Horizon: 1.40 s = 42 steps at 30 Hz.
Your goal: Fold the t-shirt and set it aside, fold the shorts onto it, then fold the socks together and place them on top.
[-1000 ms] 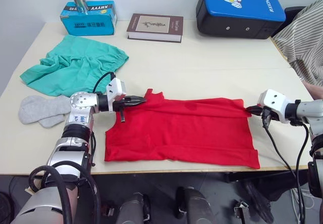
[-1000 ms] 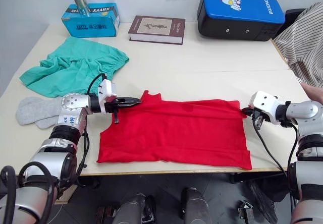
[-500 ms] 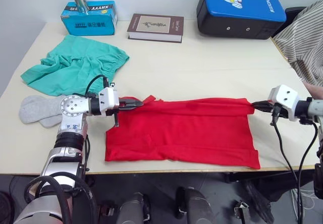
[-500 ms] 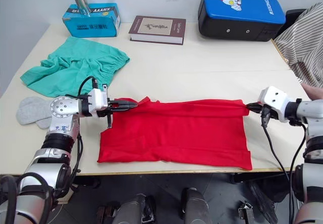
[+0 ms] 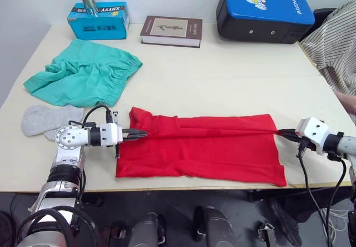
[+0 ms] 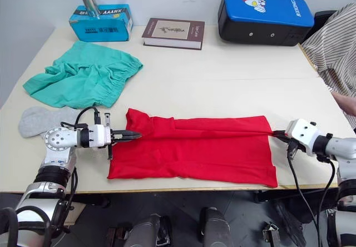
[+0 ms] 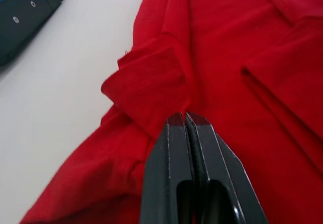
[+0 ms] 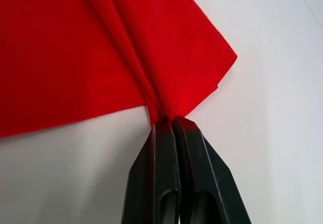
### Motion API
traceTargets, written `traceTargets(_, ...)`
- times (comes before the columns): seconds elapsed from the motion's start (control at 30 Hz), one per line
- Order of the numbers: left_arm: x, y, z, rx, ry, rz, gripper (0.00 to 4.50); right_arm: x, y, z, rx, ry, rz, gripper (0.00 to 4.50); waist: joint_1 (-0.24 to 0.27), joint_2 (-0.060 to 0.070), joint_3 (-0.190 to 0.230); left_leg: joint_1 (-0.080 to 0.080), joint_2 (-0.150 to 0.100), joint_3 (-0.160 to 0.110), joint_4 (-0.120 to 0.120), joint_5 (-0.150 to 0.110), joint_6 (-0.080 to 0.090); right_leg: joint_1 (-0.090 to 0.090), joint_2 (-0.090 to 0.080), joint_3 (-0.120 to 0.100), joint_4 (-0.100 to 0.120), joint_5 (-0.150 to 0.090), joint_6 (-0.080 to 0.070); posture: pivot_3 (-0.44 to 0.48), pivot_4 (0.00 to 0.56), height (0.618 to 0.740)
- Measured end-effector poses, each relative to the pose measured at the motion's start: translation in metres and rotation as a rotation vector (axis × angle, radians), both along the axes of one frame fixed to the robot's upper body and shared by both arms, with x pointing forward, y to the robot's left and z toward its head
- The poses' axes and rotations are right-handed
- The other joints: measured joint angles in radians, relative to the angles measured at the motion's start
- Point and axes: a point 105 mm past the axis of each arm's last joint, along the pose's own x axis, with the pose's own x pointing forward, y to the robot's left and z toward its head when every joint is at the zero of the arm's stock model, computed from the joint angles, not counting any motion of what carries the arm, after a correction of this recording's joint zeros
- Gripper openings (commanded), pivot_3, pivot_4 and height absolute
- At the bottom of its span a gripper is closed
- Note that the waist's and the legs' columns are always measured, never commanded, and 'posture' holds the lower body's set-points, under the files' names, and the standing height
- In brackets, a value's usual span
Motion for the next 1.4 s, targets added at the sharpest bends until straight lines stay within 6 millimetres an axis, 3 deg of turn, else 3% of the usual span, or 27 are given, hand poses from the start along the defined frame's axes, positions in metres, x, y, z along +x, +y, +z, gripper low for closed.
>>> traceTargets(0.1, 0.0, 0.005, -0.004, 0.023, 0.008, 0.011, 0.0, -0.004, 0.002, -0.003, 0.007, -0.009, 0.002, 0.04, 0.0, 0.0, 0.0, 0.0, 0.0, 0.0, 0.0, 0.0, 0.0, 0.0, 0.0, 0.0, 0.0, 0.0, 0.0, 0.0, 0.15, 0.74)
traceTargets(0.17, 0.0, 0.006, -0.004, 0.018, 0.023, 0.02, 0.41, -0.007, 0.002, -0.005, 0.017, -0.008, 0.0, 0.0, 0.0, 0.0, 0.0, 0.0, 0.0, 0.0, 0.0, 0.0, 0.0, 0.001, 0.0, 0.0, 0.0, 0.0, 0.0, 0.0, 0.15, 0.74)
traceTargets(0.27, 0.003, 0.011, -0.004, -0.01, 0.08, 0.054, 1.23, -0.009, 0.003, -0.005, 0.052, 0.008, -0.003, 0.64, 0.0, 0.0, 0.0, 0.001, 0.0, 0.0, 0.0, 0.0, 0.0, 0.001, 0.0, 0.0, 0.0, 0.0, 0.0, 0.0, 0.15, 0.74)
traceTargets(0.5, -0.002, 0.016, 0.016, -0.06, 0.2, 0.067, 3.37, -0.019, 0.012, 0.001, 0.124, 0.083, 0.036, 2.98, 0.001, 0.0, 0.0, 0.0, 0.0, -0.001, 0.0, 0.0, 0.0, 0.001, 0.0, 0.001, 0.004, 0.0, 0.0, 0.0, 0.15, 0.74)
traceTargets(0.63, -0.009, 0.005, 0.027, -0.125, 0.272, 0.131, 4.5, -0.025, 0.009, 0.019, 0.117, 0.073, 0.041, 4.39, 0.003, 0.0, 0.0, 0.0, 0.0, -0.002, 0.0, 0.0, 0.0, 0.001, -0.001, 0.006, 0.004, 0.0, 0.0, 0.0, 0.15, 0.74)
traceTargets(0.77, -0.008, -0.011, 0.027, -0.168, 0.313, 0.276, 4.5, -0.03, 0.021, 0.036, 0.129, 0.049, 0.083, 4.48, 0.004, 0.0, 0.0, 0.0, 0.001, -0.003, 0.0, 0.0, 0.0, 0.002, -0.001, 0.006, -0.001, 0.0, 0.0, 0.0, 0.15, 0.74)
traceTargets(0.93, 0.002, -0.045, 0.027, -0.301, 0.387, 0.46, 4.5, -0.035, 0.055, 0.038, 0.188, 0.029, 0.15, 4.48, 0.011, 0.0, 0.0, 0.0, 0.0, -0.003, 0.0, 0.0, 0.0, 0.002, -0.001, 0.006, -0.001, 0.0, 0.0, 0.0, 0.15, 0.74)
traceTargets(1.03, 0.009, -0.052, 0.024, -0.335, 0.429, 0.544, 4.5, -0.036, 0.068, 0.038, 0.216, 0.016, 0.167, 4.48, 0.014, 0.0, 0.0, 0.0, 0.001, -0.003, 0.0, 0.0, 0.0, 0.002, 0.0, 0.006, -0.001, 0.0, 0.0, 0.0, 0.15, 0.74)
traceTargets(1.27, 0.019, -0.05, 0.015, -0.317, 0.475, 0.68, 4.5, -0.036, 0.075, 0.033, 0.251, 0.02, 0.153, 4.48, 0.023, 0.0, 0.0, 0.0, 0.0, -0.003, 0.0, 0.0, 0.0, 0.002, 0.0, 0.006, -0.001, 0.0, 0.0, 0.0, 0.15, 0.74)
traceTargets(1.4, 0.017, -0.061, 0.014, -0.297, 0.514, 0.682, 4.5, -0.036, 0.075, 0.032, 0.257, 0.02, 0.143, 4.48, 0.032, 0.0, 0.0, 0.0, -0.001, -0.003, 0.0, 0.0, 0.0, 0.002, 0.0, 0.006, -0.002, 0.0, 0.0, 0.0, 0.15, 0.74)
